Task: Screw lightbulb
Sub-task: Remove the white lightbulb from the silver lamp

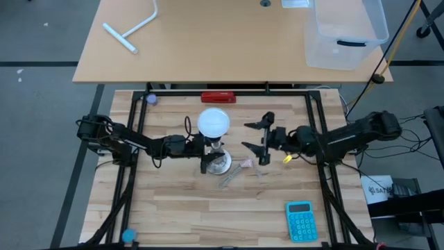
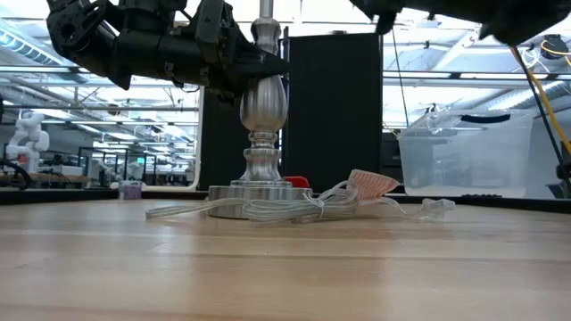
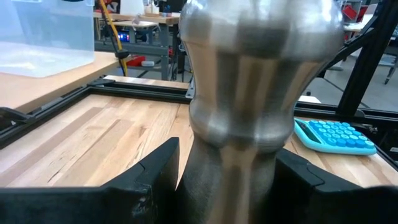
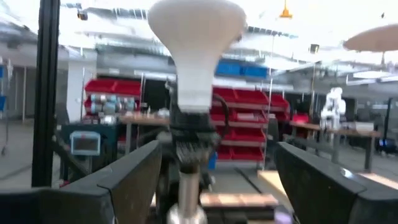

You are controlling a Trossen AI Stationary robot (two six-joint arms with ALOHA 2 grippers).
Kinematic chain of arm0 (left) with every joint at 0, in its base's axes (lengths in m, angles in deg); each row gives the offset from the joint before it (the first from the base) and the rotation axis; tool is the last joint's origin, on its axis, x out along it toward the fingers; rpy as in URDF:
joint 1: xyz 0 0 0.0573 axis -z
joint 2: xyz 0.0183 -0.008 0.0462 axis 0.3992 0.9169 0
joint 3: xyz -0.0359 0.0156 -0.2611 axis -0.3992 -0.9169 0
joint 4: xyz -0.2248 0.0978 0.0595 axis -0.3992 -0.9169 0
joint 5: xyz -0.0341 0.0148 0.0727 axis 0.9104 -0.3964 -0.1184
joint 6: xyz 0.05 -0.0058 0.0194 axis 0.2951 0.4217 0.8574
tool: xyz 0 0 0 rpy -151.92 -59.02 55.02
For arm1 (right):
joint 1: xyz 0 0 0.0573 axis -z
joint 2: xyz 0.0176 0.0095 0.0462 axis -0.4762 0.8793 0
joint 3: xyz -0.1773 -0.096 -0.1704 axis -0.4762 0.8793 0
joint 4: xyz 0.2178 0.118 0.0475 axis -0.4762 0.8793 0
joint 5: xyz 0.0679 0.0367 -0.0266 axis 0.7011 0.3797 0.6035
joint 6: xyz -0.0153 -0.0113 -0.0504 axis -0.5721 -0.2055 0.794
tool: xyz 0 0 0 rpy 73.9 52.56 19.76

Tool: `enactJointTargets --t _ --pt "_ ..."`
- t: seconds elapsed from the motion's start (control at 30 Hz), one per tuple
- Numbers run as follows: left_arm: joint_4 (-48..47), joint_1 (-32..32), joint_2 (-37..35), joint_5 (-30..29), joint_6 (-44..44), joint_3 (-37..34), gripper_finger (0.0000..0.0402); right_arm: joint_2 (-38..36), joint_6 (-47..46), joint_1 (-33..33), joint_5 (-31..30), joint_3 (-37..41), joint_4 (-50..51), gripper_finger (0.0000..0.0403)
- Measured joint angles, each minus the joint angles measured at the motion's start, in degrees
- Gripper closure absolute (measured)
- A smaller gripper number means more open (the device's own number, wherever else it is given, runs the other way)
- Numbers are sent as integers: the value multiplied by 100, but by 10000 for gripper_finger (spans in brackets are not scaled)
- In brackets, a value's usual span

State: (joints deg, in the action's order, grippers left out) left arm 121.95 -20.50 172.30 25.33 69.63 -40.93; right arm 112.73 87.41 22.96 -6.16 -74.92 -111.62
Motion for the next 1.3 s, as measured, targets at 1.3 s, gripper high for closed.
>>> enactJointTargets --t 1.3 --pt "-28 0 -2 -53 -64 2 211 2602 1515 -427 -1464 -2878 -500 201"
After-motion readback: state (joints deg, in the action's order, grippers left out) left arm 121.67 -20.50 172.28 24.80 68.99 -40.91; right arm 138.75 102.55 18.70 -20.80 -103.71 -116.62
